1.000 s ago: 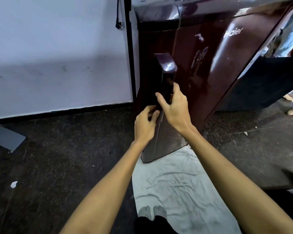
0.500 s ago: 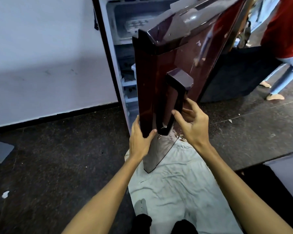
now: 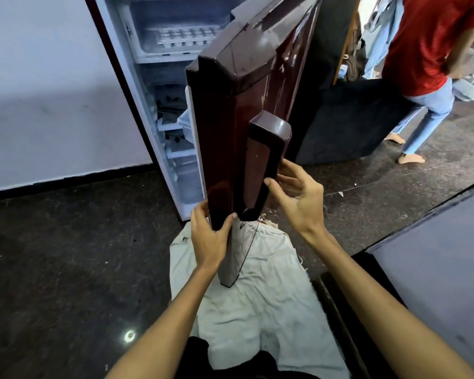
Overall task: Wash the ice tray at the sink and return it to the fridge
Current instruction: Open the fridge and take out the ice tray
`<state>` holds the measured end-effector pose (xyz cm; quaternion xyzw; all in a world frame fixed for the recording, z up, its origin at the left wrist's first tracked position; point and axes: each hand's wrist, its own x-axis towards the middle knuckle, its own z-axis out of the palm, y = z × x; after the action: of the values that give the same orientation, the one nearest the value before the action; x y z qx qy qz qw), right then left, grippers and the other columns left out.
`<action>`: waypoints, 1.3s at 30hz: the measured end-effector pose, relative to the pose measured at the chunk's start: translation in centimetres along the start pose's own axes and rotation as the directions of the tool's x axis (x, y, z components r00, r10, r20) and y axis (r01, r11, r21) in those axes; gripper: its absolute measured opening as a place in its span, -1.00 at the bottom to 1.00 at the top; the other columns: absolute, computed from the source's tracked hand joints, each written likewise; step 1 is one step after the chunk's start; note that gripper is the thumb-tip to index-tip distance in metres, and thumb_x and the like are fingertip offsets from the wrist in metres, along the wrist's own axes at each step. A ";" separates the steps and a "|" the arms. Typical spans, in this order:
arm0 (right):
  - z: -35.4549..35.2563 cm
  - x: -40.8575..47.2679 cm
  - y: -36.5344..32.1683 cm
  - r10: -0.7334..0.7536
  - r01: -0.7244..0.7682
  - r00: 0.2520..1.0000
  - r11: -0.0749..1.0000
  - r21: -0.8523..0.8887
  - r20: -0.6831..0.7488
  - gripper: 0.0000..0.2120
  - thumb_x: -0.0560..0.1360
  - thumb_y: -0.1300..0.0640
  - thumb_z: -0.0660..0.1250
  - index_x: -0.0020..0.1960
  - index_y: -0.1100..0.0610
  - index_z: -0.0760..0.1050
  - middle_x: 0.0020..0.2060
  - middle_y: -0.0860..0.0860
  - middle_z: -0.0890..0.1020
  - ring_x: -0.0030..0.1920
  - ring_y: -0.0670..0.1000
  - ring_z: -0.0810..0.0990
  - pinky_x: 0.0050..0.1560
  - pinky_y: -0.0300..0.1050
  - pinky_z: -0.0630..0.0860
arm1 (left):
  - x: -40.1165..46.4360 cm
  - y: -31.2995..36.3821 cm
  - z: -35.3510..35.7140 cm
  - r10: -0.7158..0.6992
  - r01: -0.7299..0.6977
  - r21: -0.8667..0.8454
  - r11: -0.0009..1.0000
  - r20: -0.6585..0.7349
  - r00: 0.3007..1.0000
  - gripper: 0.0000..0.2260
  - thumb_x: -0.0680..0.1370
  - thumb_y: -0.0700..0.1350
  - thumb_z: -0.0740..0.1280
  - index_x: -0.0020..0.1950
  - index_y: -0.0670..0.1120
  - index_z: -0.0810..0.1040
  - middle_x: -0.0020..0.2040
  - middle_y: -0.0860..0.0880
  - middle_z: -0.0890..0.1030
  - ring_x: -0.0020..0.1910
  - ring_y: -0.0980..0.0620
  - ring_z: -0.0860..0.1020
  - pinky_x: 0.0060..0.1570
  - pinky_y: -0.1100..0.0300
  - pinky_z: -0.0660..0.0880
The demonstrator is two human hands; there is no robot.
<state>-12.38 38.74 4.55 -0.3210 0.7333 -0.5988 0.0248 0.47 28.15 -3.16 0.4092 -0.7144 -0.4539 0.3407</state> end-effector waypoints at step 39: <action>-21.2 -1.9 7.1 0.069 -0.082 0.936 0.996 -0.024 -0.345 -0.47 0.40 0.15 0.49 0.32 0.14 0.42 0.11 -0.06 0.48 0.04 -0.20 0.53 -0.07 -0.41 0.50 | -11.0 10.9 21.9 0.121 -0.104 -0.071 0.992 0.322 0.939 -0.70 0.41 -0.04 0.49 0.02 -0.14 0.50 -0.05 -0.03 0.58 -0.14 0.03 0.59 -0.15 0.26 0.49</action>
<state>-22.88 58.55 3.53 -0.1837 0.7493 -0.6303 -0.0866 -16.56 48.78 -2.12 0.2780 -0.7707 -0.5138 0.2543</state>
